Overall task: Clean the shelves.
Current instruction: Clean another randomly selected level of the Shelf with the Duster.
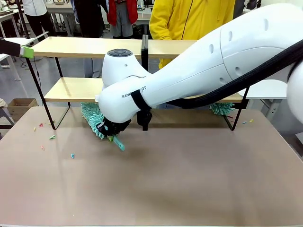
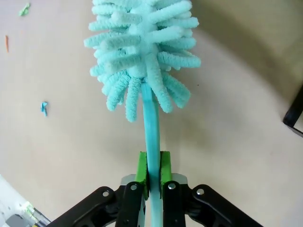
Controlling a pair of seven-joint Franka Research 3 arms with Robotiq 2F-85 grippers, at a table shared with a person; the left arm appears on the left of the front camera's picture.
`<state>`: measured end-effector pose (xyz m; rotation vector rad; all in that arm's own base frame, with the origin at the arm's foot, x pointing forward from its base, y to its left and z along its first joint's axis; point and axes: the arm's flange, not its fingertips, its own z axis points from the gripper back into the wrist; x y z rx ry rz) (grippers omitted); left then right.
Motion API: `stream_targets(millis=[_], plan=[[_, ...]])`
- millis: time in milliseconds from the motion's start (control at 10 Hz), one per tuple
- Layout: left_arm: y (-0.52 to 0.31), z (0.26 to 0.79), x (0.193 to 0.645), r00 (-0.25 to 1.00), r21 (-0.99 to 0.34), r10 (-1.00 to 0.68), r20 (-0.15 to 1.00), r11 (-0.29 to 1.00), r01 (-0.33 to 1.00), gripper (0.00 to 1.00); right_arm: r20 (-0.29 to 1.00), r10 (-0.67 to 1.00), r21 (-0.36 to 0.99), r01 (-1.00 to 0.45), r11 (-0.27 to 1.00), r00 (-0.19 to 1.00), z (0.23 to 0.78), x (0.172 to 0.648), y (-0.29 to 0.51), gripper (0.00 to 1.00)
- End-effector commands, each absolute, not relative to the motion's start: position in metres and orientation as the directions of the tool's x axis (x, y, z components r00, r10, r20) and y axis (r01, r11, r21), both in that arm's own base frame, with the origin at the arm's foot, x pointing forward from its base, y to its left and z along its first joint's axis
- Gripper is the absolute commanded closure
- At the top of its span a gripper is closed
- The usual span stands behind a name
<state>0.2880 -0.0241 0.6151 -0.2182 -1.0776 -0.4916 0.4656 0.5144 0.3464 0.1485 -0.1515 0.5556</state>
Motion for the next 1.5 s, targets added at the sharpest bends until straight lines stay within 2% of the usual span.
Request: stream_targets(millis=[0, 200, 500, 600, 700, 800, 1000, 1100, 1200, 1300, 1400], plan=[[-0.022, 0.617, 0.289, 0.369, 0.083, -0.294, 0.882, 0.867, 0.491, 0.0, 0.158, 0.588, 0.155, -0.608, 0.778, 0.793, 0.362, 0.457, 0.493, 0.88], [-0.022, 0.617, 0.289, 0.369, 0.083, -0.294, 0.882, 0.867, 0.491, 0.0, 0.132, 0.702, 0.207, -0.712, 0.67, 0.699, 0.365, 0.445, 0.474, 0.88], [-0.022, 0.617, 0.289, 0.369, 0.083, -0.294, 0.882, 0.867, 0.491, 0.0, 0.033, 0.893, 0.279, -0.862, 0.423, 0.449, 0.371, 0.419, 0.447, 0.88], [-0.022, 0.617, 0.289, 0.369, 0.083, -0.294, 0.882, 0.867, 0.491, 0.0, 0.05, 0.933, 0.331, -0.887, 0.321, 0.357, 0.377, 0.411, 0.437, 0.88], [-0.022, 0.617, 0.289, 0.369, 0.083, -0.294, 0.882, 0.867, 0.491, 0.0, 0.1, 0.944, 0.357, -0.897, 0.262, 0.315, 0.382, 0.404, 0.425, 0.88], [-0.022, 0.617, 0.289, 0.369, 0.083, -0.294, 0.882, 0.867, 0.491, 0.0, 0.147, 0.933, 0.366, -0.894, 0.258, 0.329, 0.386, 0.401, 0.413, 0.88], [-0.022, 0.617, 0.289, 0.369, 0.083, -0.294, 0.882, 0.867, 0.491, 0.0, 0.253, 0.869, 0.335, -0.881, 0.334, 0.426, 0.398, 0.397, 0.388, 0.88], [-0.022, 0.617, 0.289, 0.369, 0.083, -0.294, 0.882, 0.867, 0.491, 0.0, 0.331, 0.838, 0.338, -0.884, 0.324, 0.434, 0.408, 0.392, 0.376, 0.88], [-0.022, 0.617, 0.289, 0.369, 0.083, -0.294, 0.882, 0.867, 0.491, 0.0, 0.377, 0.841, 0.361, -0.898, 0.252, 0.387, 0.414, 0.385, 0.368, 0.88], [-0.022, 0.617, 0.289, 0.369, 0.083, -0.294, 0.882, 0.867, 0.491, 0.0, 0.38, 0.841, 0.362, -0.898, 0.25, 0.387, 0.418, 0.38, 0.361, 0.88], [-0.022, 0.617, 0.289, 0.369, 0.083, -0.294, 0.882, 0.867, 0.491, 0.0, 0.411, 0.841, 0.382, -0.904, 0.193, 0.353, 0.424, 0.371, 0.35, 0.88]])
